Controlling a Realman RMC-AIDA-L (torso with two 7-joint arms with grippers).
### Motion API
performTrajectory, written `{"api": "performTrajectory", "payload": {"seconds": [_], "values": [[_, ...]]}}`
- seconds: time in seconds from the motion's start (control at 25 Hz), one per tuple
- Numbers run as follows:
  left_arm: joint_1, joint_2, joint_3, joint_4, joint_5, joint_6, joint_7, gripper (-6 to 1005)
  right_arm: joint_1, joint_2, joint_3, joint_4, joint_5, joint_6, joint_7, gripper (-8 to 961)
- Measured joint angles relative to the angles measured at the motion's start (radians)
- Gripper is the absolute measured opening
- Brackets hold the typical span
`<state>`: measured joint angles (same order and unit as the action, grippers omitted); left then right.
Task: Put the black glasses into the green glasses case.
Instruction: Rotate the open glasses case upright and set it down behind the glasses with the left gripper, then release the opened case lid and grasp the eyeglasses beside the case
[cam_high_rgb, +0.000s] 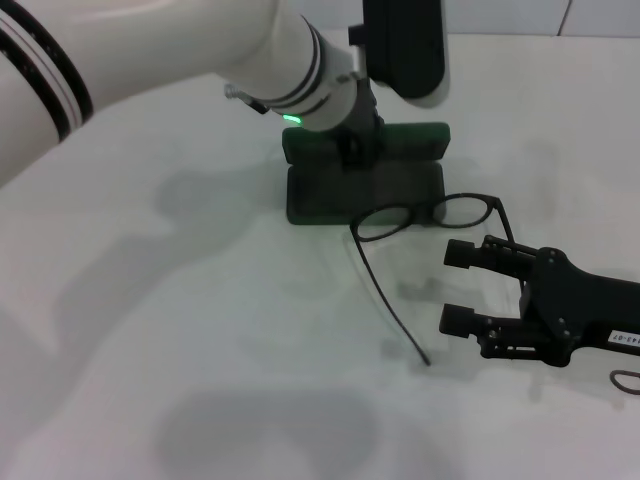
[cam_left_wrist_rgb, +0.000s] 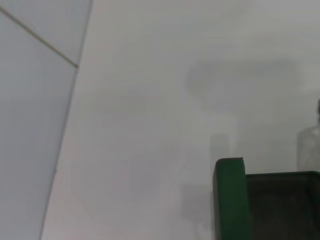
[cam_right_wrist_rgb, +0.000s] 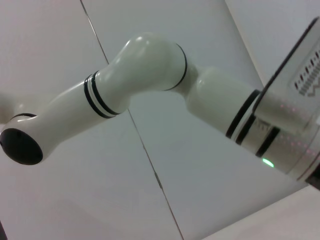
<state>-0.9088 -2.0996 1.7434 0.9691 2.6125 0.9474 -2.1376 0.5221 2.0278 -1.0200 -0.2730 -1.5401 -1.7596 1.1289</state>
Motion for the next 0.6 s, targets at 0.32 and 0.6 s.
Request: {"api": "performTrajectory", "payload": {"seconds": [0.32, 0.6], "values": [[0.004, -0.001, 0.036, 0.001, -0.013, -0.002, -0.007, 232, 0.005, 0.000, 0.000, 0.000, 0.000, 0.002, -0.008, 867], [0.005, -0.001, 0.046, 0.026, -0.017, 0.005, -0.015, 300, 0.004, 0.000, 0.001, 0.000, 0.000, 0.002, -0.006, 860]]}}
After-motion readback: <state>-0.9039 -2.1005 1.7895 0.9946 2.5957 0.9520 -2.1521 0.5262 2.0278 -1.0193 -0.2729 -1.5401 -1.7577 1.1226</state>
